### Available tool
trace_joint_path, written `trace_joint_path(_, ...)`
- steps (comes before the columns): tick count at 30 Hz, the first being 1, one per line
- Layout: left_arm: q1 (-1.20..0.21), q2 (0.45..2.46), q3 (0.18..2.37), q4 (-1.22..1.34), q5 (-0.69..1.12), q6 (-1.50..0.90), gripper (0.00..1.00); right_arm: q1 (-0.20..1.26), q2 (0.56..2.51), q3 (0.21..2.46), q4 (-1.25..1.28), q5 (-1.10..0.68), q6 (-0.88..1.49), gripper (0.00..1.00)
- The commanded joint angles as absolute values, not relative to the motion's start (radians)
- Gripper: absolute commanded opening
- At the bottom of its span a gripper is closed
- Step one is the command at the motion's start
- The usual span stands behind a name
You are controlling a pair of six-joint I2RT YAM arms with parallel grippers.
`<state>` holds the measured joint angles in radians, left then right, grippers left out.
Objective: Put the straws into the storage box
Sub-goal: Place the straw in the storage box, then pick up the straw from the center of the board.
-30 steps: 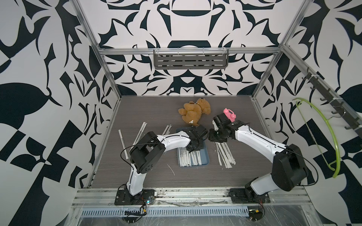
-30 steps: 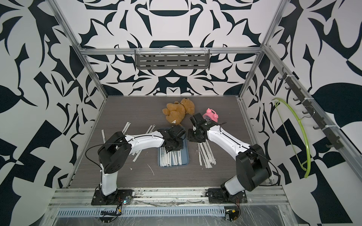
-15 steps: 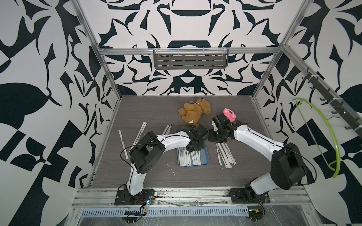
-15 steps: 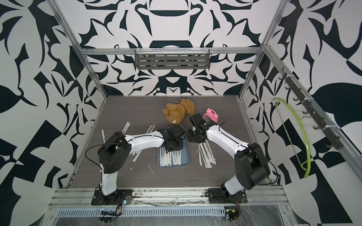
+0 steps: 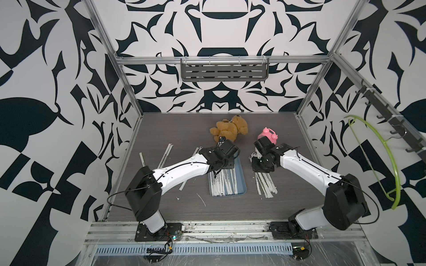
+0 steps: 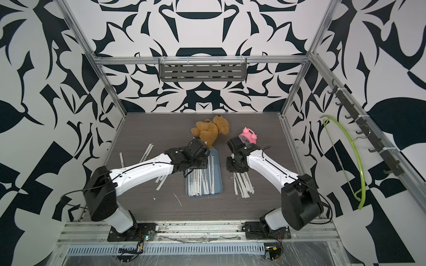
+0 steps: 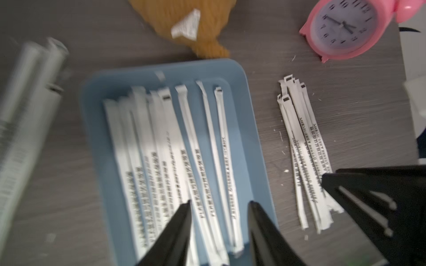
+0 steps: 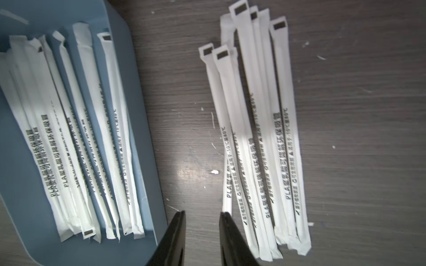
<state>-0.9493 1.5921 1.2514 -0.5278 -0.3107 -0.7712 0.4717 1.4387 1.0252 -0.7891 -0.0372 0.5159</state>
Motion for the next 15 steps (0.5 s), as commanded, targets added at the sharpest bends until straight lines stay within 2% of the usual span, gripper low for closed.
trace_joint_path(1,-0.939,1.501,1.156,-0.559,-0.509,-0.673,0.61,0.481,1.406,1.022,-0.878,0.015,0.482,0.34)
trace_joint_path(3,-0.902,1.445,1.116,-0.574,-0.521,-0.65,0.65,0.482,1.381,1.008,-0.904,0.049,0.481,0.34)
trace_joint_path(10,-0.726,1.283,0.975,-0.577,-0.489,-0.589,0.66,0.477,1.368,0.936,-0.894,0.068,0.498,0.35)
trace_joint_path(15,-0.589,1.165,0.892,-0.541,-0.398,-0.571,0.65,0.462,1.403,0.93,-0.886,0.085,0.476,0.34)
